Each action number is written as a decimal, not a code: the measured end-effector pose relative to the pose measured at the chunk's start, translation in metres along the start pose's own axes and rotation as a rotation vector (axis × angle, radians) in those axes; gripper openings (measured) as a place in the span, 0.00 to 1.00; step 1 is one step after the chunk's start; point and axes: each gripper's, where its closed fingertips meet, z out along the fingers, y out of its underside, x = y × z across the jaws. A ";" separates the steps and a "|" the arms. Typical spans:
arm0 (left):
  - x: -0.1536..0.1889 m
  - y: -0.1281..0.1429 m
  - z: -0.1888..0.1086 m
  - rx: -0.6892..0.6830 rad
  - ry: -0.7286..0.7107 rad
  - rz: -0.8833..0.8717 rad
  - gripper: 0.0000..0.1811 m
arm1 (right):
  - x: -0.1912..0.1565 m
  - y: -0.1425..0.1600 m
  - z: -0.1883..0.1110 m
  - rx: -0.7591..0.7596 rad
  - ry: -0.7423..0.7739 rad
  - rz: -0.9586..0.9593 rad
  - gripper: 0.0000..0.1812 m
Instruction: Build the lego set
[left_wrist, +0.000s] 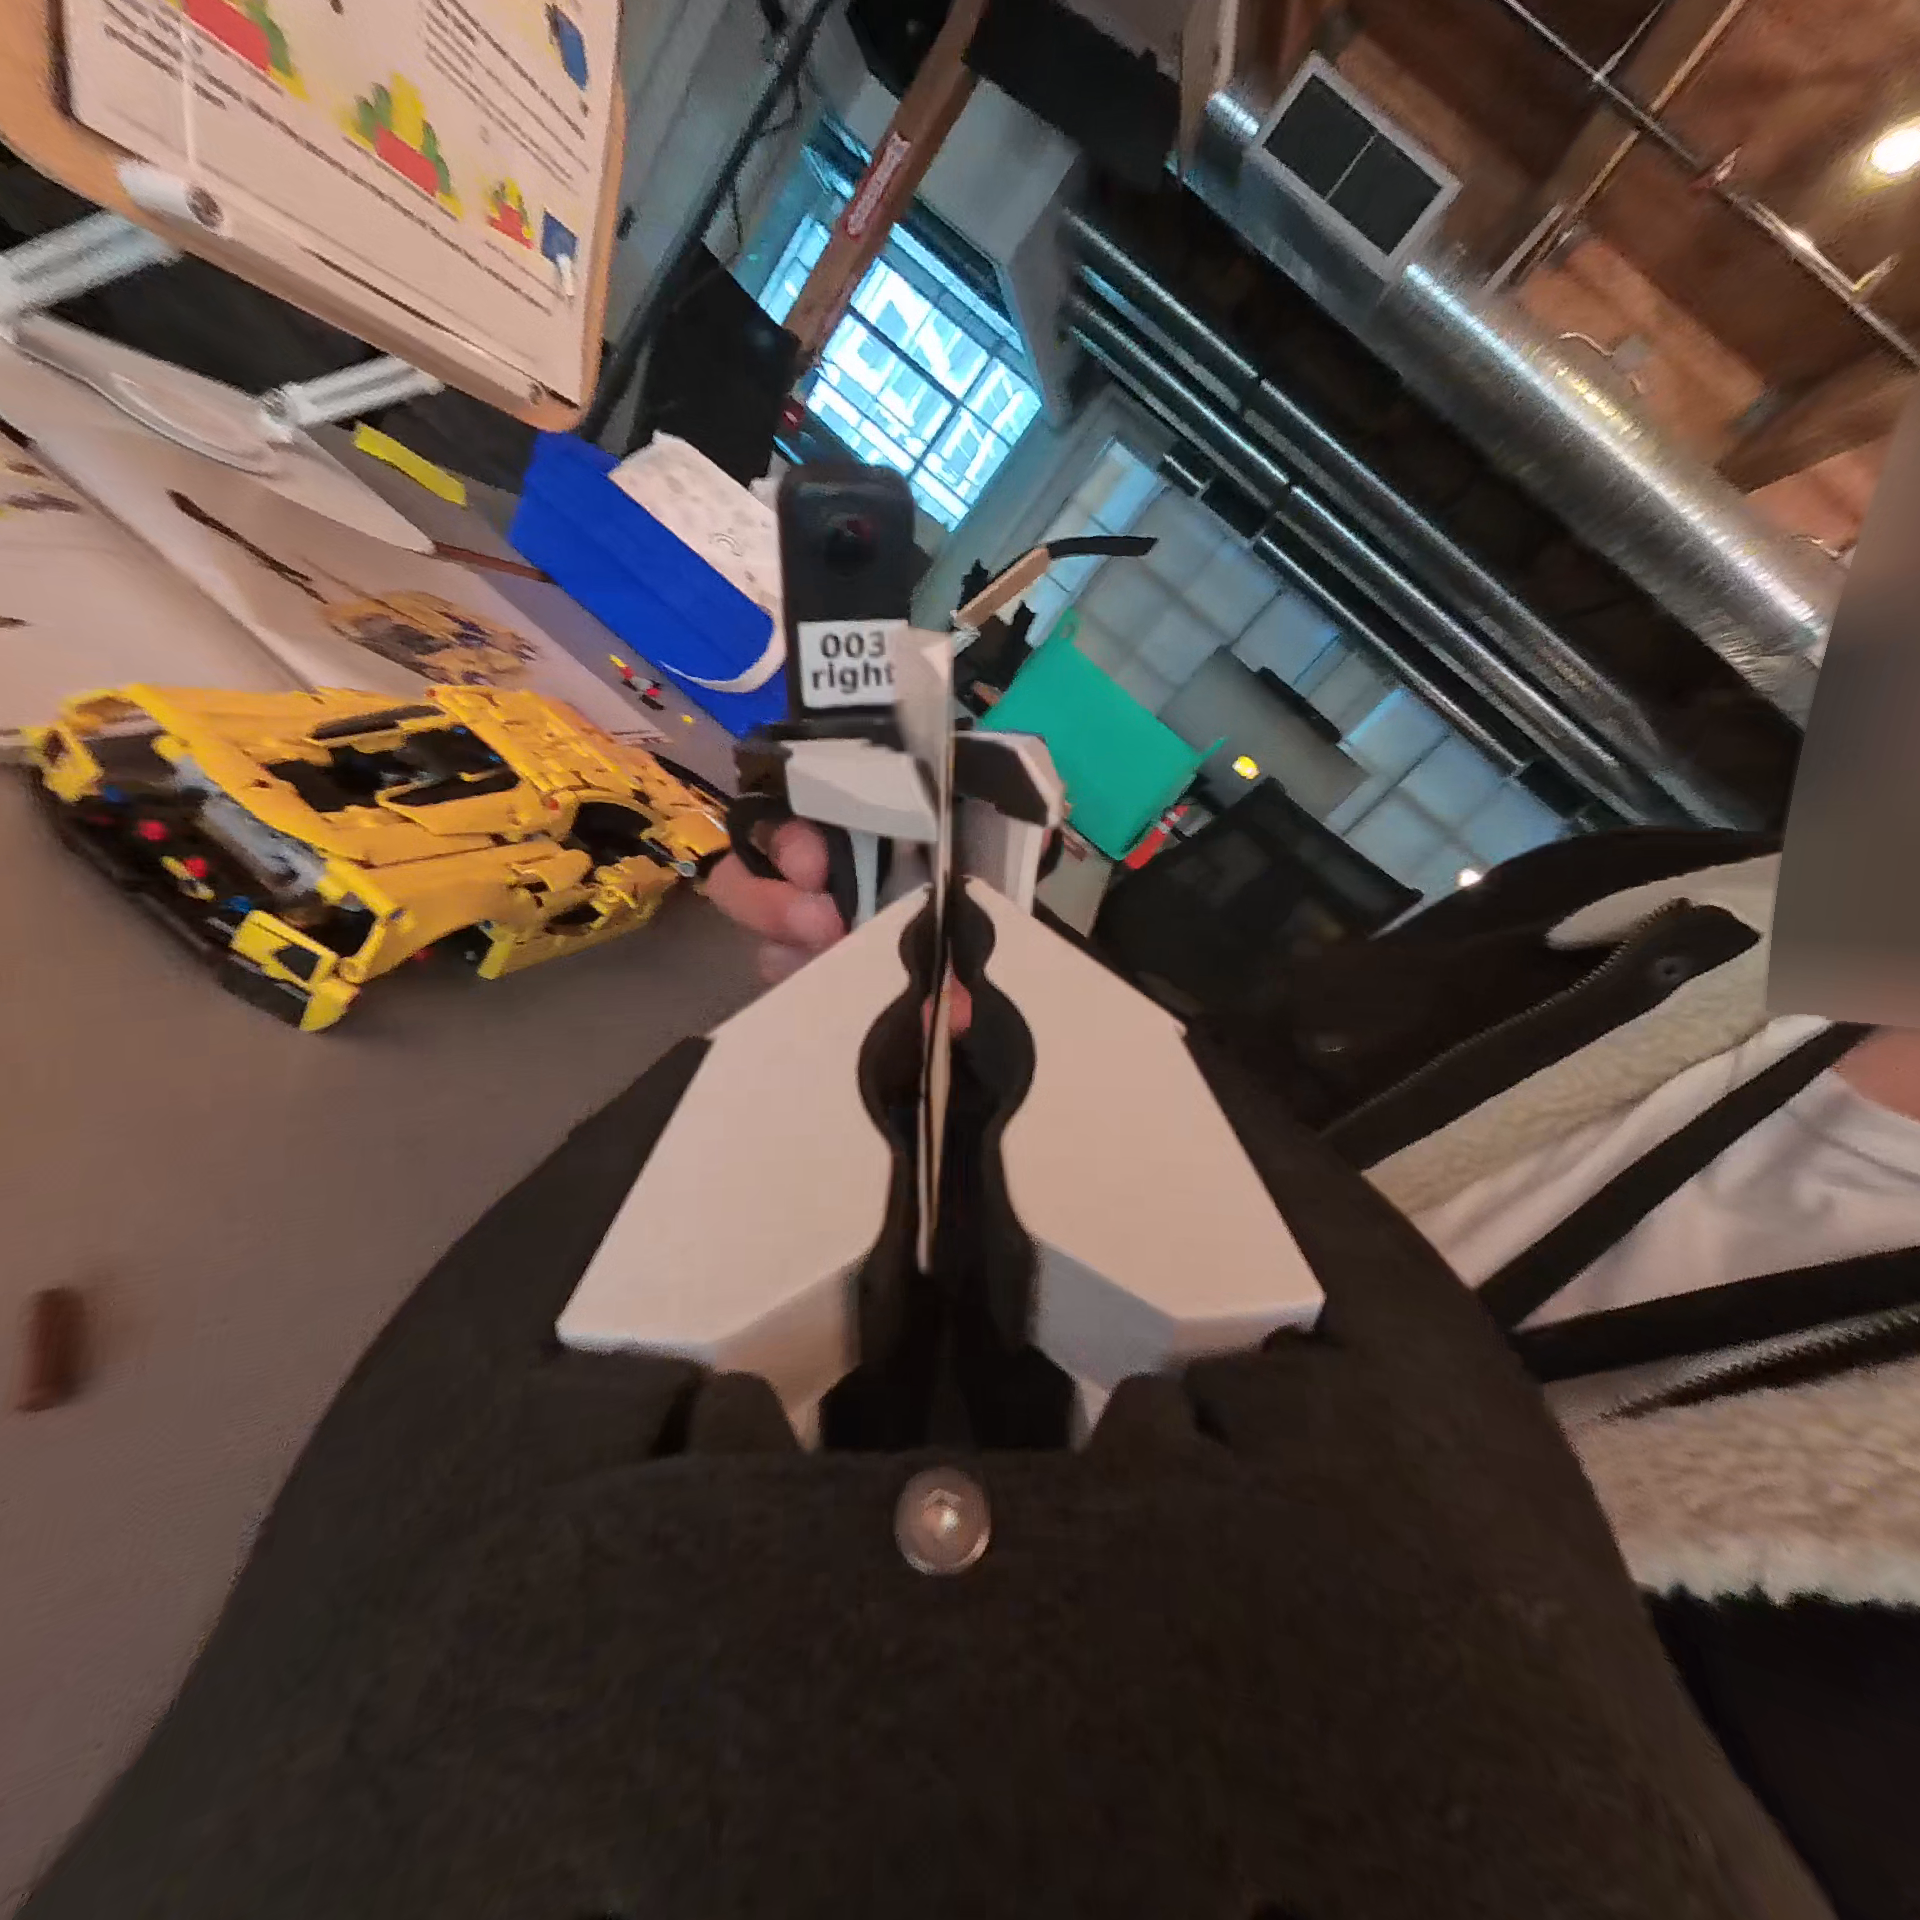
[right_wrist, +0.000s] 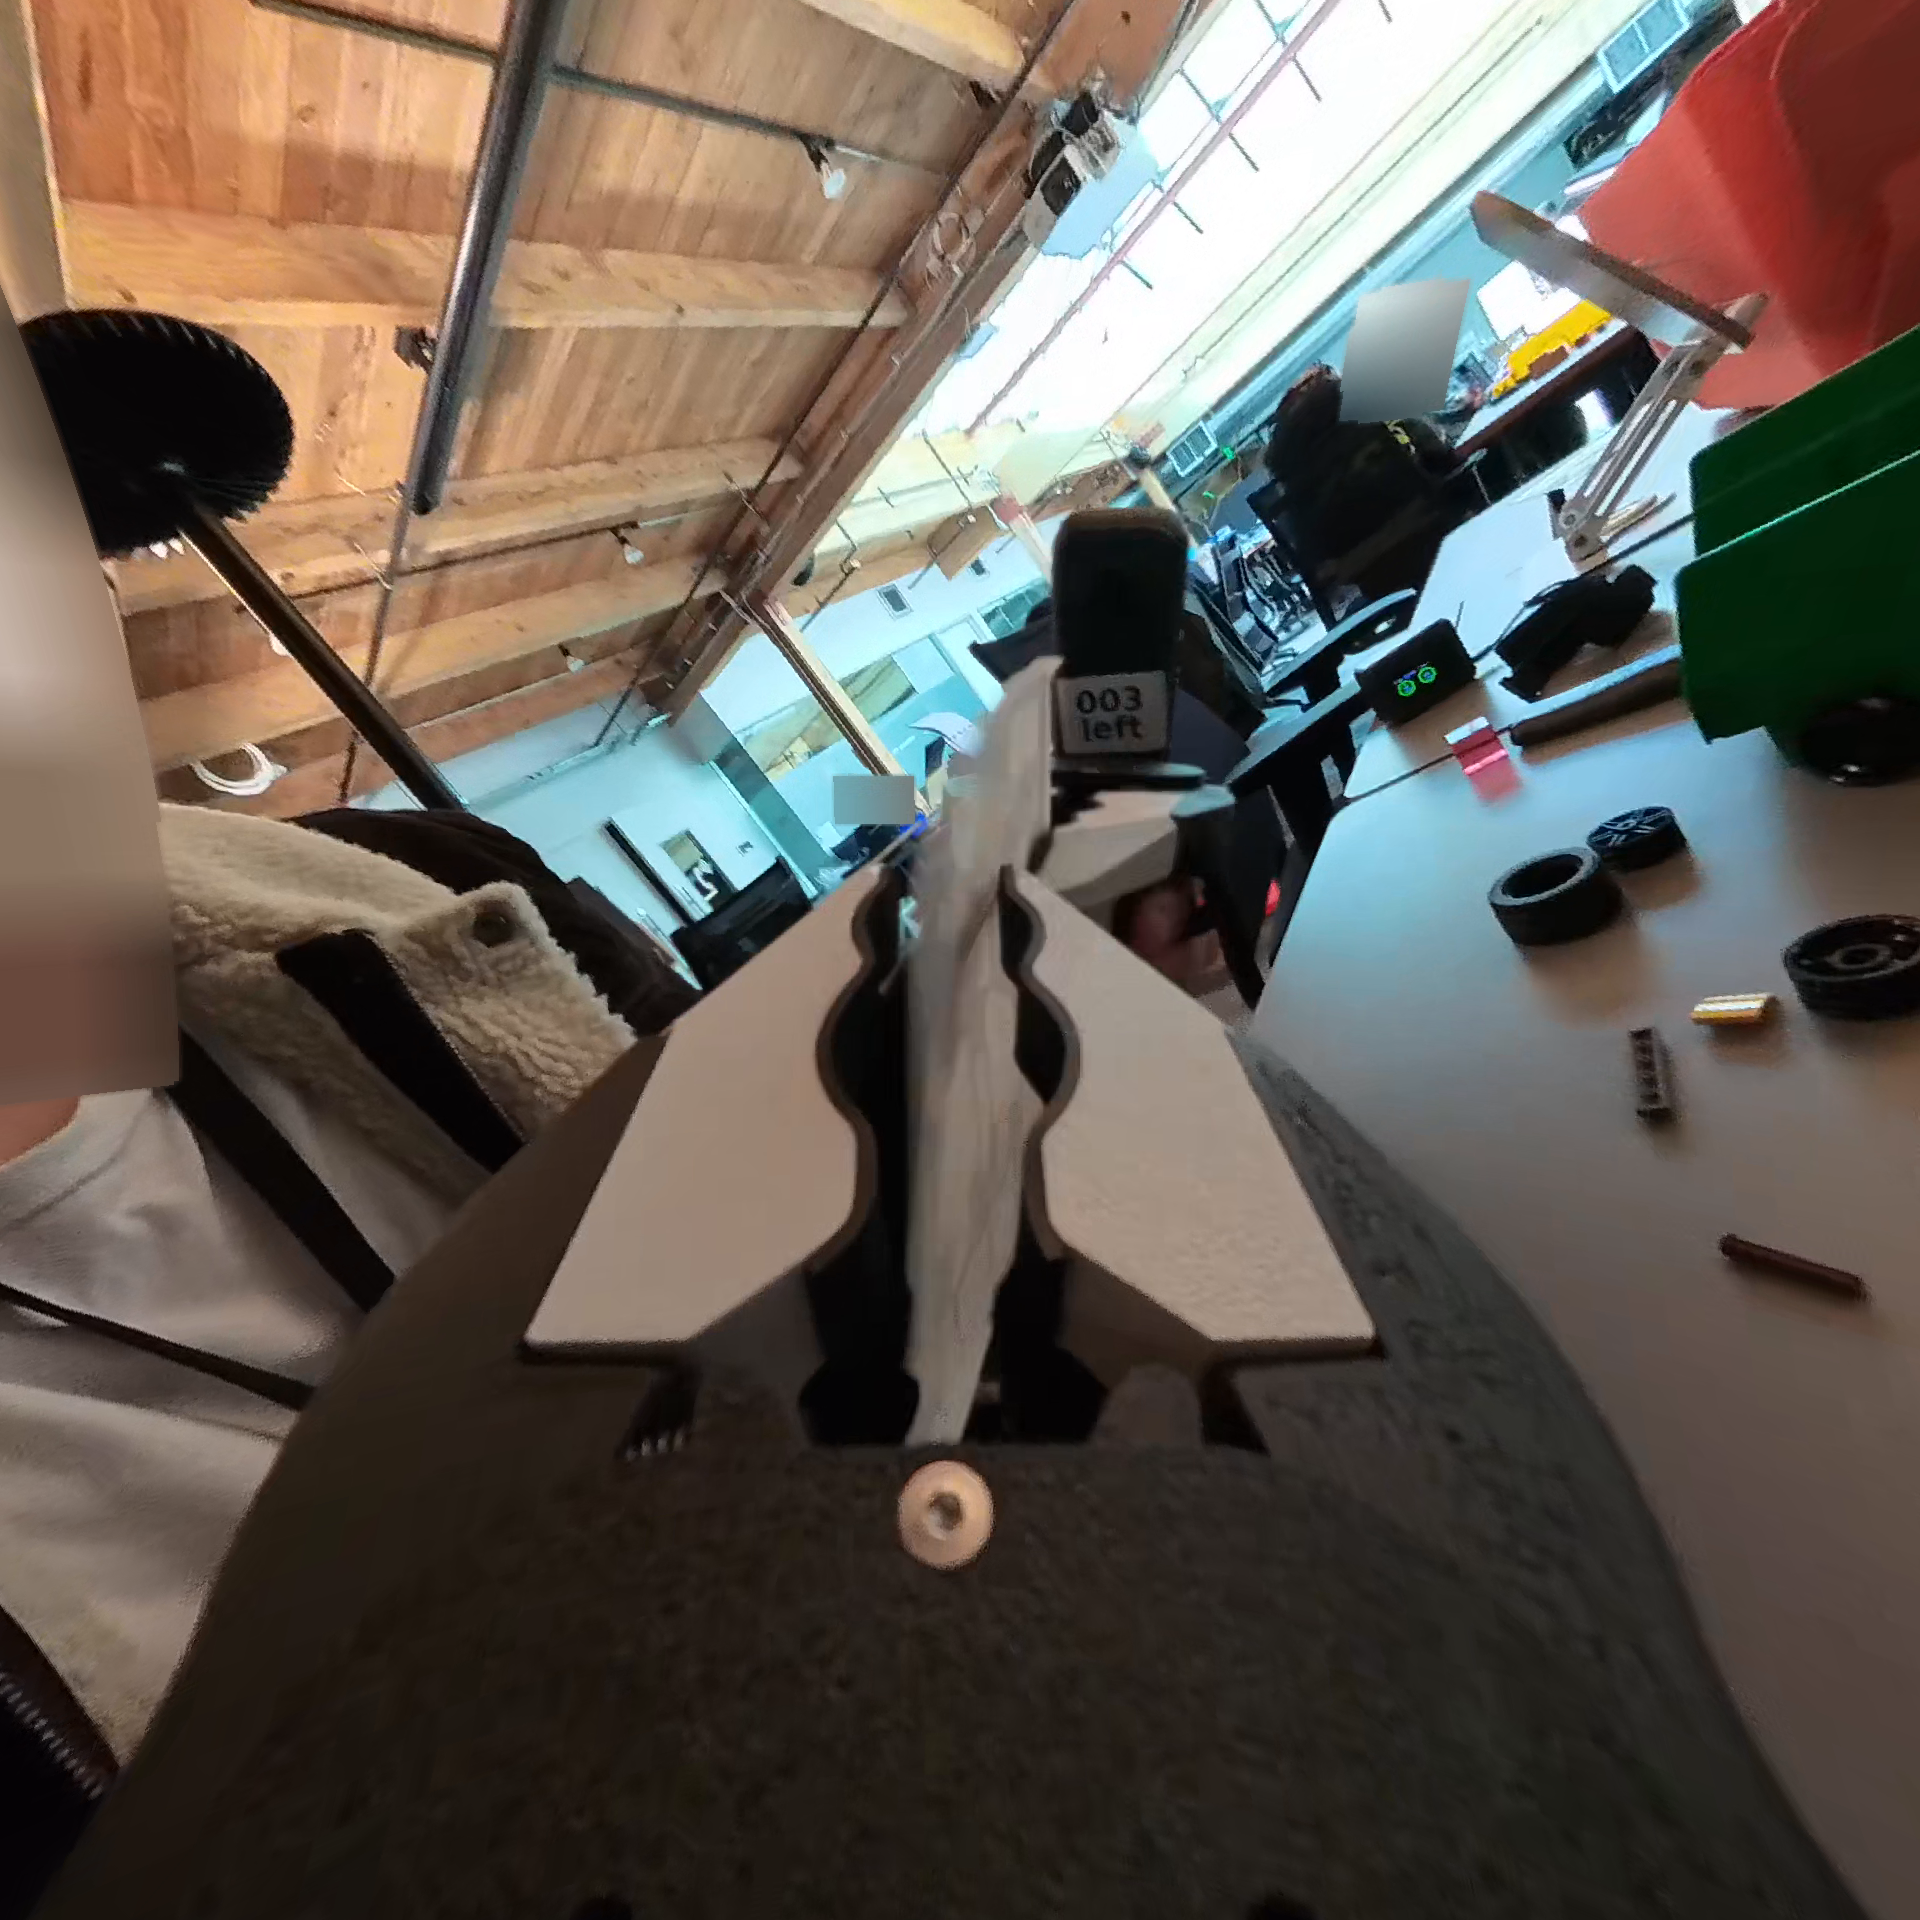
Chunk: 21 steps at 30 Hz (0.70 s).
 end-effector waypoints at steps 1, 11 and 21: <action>-0.002 0.003 0.002 -0.014 0.003 -0.008 0.00 | 0.000 0.000 0.000 -0.002 -0.002 0.007 0.09; -0.041 -0.006 -0.003 0.021 -0.266 0.092 0.06 | 0.037 -0.005 -0.017 0.026 0.239 -0.015 0.00; -0.034 -0.019 -0.007 0.040 -0.526 0.507 0.14 | 0.040 -0.004 -0.028 0.005 0.231 0.053 0.00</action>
